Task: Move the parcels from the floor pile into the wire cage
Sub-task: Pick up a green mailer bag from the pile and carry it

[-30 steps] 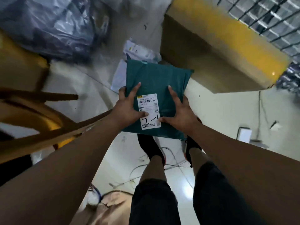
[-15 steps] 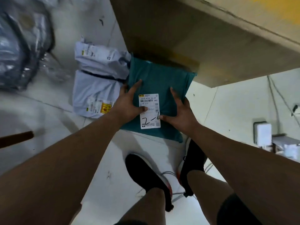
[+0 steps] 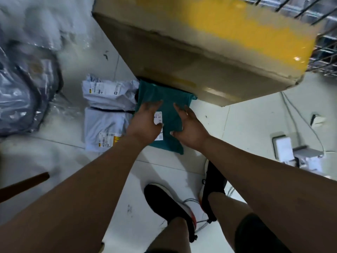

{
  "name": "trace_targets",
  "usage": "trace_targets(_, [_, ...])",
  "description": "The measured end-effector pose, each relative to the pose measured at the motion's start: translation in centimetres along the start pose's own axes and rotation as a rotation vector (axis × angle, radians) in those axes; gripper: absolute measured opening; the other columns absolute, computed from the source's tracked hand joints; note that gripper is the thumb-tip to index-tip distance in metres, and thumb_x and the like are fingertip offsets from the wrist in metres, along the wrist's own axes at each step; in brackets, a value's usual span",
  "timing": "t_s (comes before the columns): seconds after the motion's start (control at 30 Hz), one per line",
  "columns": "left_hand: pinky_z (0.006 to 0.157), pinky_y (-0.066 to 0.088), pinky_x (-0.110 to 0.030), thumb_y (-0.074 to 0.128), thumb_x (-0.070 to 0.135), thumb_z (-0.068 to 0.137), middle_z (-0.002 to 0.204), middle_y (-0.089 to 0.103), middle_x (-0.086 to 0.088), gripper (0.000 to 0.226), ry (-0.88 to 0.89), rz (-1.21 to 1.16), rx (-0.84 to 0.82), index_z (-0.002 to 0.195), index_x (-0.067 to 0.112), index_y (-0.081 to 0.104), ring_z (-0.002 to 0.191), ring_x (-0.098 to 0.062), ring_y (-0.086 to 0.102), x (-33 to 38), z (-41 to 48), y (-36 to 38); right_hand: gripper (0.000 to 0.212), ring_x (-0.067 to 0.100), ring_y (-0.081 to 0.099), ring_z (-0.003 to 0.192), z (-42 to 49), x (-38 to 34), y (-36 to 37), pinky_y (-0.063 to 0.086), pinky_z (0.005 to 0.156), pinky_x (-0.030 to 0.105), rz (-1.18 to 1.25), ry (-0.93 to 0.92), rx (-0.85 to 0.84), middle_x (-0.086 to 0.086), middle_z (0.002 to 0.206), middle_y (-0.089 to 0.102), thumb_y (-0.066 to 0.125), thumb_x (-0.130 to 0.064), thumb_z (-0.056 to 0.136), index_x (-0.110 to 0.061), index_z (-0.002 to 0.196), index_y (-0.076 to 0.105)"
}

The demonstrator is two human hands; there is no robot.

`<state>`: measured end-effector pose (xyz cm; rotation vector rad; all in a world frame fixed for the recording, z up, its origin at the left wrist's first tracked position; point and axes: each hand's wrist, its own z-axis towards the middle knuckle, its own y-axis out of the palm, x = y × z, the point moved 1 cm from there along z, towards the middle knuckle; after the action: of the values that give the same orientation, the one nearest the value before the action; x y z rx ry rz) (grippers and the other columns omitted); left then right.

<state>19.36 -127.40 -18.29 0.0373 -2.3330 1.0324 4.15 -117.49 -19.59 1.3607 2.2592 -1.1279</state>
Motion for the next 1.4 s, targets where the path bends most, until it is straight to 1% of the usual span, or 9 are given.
trace_targets(0.07, [0.110, 0.044, -0.038, 0.078, 0.019, 0.083, 0.152, 0.045, -0.011, 0.081, 0.025, 0.062, -0.058, 0.155, 0.024, 0.042, 0.135, -0.030, 0.050, 3.0, -1.7, -2.2, 0.102, 0.029, 0.030, 0.150, -2.4, -1.9, -2.5, 0.036, 0.118, 0.035, -0.015, -0.002, 0.012, 0.012, 0.170, 0.008, 0.077, -0.029, 0.087, -0.035, 0.162, 0.008])
trace_targets(0.17, [0.106, 0.047, -0.044, 0.076, 0.024, 0.084, 0.148, 0.048, -0.014, 0.080, 0.032, 0.185, -0.175, 0.156, 0.025, 0.041, 0.133, -0.031, 0.051, 7.7, -4.2, -5.9, 0.099, 0.032, 0.039, 0.145, -6.6, -4.9, -6.3, 0.038, 0.112, 0.030, -0.023, 0.005, 0.043, 0.016, 0.166, 0.017, 0.075, -0.026, 0.086, -0.031, 0.163, 0.013])
trace_targets(0.27, [0.100, 0.051, -0.046, 0.074, 0.021, 0.085, 0.137, 0.058, -0.015, 0.062, 0.078, 0.219, -0.209, 0.144, 0.016, 0.054, 0.125, -0.032, 0.057, 12.8, -6.9, -9.6, 0.094, 0.031, 0.043, 0.141, -11.0, -7.7, -10.4, 0.040, 0.110, 0.031, -0.007, 0.042, 0.074, 0.016, 0.162, 0.025, 0.073, -0.022, 0.086, -0.026, 0.162, 0.019])
trace_targets(0.47, [0.090, 0.055, -0.043, 0.066, 0.026, 0.086, 0.120, 0.067, -0.001, 0.045, 0.197, 0.379, -0.307, 0.130, 0.027, 0.060, 0.112, -0.026, 0.063, 24.9, -12.5, -15.4, 0.090, 0.036, 0.050, 0.131, -21.3, -11.7, -18.9, 0.046, 0.102, 0.037, 0.043, 0.146, 0.204, 0.018, 0.151, 0.039, 0.075, -0.022, 0.085, -0.021, 0.160, 0.025])
trace_targets(0.77, [0.081, 0.050, -0.033, 0.071, 0.038, 0.088, 0.134, 0.062, -0.002, 0.069, 0.571, 0.726, -0.278, 0.151, 0.030, 0.044, 0.120, -0.027, 0.061, 40.9, -24.4, -18.5, 0.088, 0.032, 0.050, 0.131, -41.8, -11.4, -25.6, 0.046, 0.101, 0.038, 0.133, 0.367, 0.403, 0.012, 0.142, 0.046, 0.075, -0.031, 0.084, -0.029, 0.158, 0.027])
trace_targets(0.9, [0.090, 0.048, -0.037, 0.067, 0.036, 0.090, 0.138, 0.059, 0.000, 0.067, 0.745, 0.954, -0.353, 0.152, 0.034, 0.041, 0.122, -0.025, 0.060, 48.5, -30.0, -16.2, 0.092, 0.031, 0.052, 0.129, -51.2, -9.4, -25.2, 0.048, 0.100, 0.039, 0.265, 0.489, 0.494, 0.013, 0.144, 0.046, 0.077, -0.033, 0.083, -0.029, 0.159, 0.026])
trace_targets(1.07, [0.092, 0.048, -0.036, 0.067, 0.039, 0.089, 0.133, 0.063, 0.001, 0.055, 1.003, 1.084, -0.420, 0.141, 0.033, 0.051, 0.120, -0.025, 0.062, 57.8, -37.7, -9.9, 0.090, 0.029, 0.048, 0.135, -62.1, -5.1, -23.0, 0.047, 0.105, 0.043, 0.488, 0.669, 0.616, 0.010, 0.152, 0.041, 0.076, -0.031, 0.082, -0.030, 0.158, 0.026])
trace_targets(1.2, [0.087, 0.045, -0.035, 0.063, 0.039, 0.090, 0.128, 0.063, 0.000, 0.051, 1.216, 1.174, -0.505, 0.138, 0.033, 0.051, 0.117, -0.026, 0.063, 63.1, -44.2, -2.1, 0.085, 0.030, 0.055, 0.122, -69.6, -0.1, -21.2, 0.050, 0.090, 0.037, 0.636, 0.813, 0.725, 0.010, 0.138, 0.048, 0.071, -0.028, 0.082, -0.034, 0.154, 0.028])
trace_targets(1.4, [0.094, 0.046, -0.038, 0.061, 0.034, 0.089, 0.134, 0.061, -0.001, 0.055, 1.457, 1.376, -0.611, 0.142, 0.031, 0.048, 0.122, -0.026, 0.060, 68.8, -53.2, 11.6, 0.075, 0.032, 0.054, 0.127, -79.4, 9.4, -17.6, 0.050, 0.099, 0.040, 0.865, 1.026, 0.887, 0.011, 0.138, 0.047, 0.069, -0.027, 0.085, -0.027, 0.152, 0.034])
